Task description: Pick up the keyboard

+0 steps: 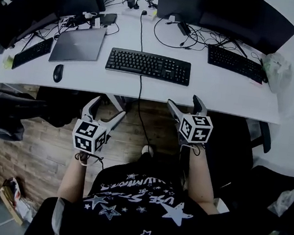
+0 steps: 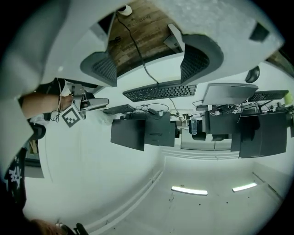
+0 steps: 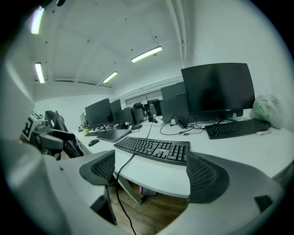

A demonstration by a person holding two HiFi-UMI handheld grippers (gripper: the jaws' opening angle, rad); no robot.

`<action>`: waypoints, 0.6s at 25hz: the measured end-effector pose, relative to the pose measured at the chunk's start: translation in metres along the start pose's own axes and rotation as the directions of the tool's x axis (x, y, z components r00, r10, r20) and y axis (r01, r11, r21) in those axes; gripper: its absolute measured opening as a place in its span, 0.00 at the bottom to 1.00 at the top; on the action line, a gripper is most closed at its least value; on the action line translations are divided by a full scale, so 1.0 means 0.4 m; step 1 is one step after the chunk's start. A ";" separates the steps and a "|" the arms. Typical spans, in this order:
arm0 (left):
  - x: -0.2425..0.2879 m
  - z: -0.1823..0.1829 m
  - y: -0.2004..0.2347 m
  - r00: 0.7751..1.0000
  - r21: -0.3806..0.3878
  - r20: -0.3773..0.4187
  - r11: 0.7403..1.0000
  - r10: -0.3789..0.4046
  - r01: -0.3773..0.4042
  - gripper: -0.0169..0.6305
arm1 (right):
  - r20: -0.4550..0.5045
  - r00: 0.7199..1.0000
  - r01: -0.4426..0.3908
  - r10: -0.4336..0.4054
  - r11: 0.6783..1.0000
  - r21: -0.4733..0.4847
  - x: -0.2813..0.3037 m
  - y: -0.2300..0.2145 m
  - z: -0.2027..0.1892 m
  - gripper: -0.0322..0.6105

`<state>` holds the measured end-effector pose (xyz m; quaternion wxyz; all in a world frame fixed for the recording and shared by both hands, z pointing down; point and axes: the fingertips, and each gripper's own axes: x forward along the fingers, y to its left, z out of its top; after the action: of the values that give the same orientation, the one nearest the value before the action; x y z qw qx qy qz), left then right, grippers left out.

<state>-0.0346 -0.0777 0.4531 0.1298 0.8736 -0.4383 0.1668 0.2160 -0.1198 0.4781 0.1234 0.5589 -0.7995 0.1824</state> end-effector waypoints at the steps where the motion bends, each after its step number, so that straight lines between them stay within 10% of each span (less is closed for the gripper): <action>1: 0.018 0.011 0.000 1.000 0.003 0.001 1.000 0.009 -0.009 0.68 | -0.010 1.000 -0.013 0.013 1.000 -0.002 0.012 -0.015 0.002 0.77; 15: 0.140 0.056 0.011 0.996 0.002 -0.047 0.997 0.074 -0.074 0.68 | -0.114 0.983 -0.156 0.142 0.980 -0.121 0.160 -0.073 0.021 0.76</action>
<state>-0.0028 -0.1292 0.4560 0.1335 0.8527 -0.4672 0.1919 0.2215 -0.1870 0.5009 0.1872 0.4778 -0.8417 0.1679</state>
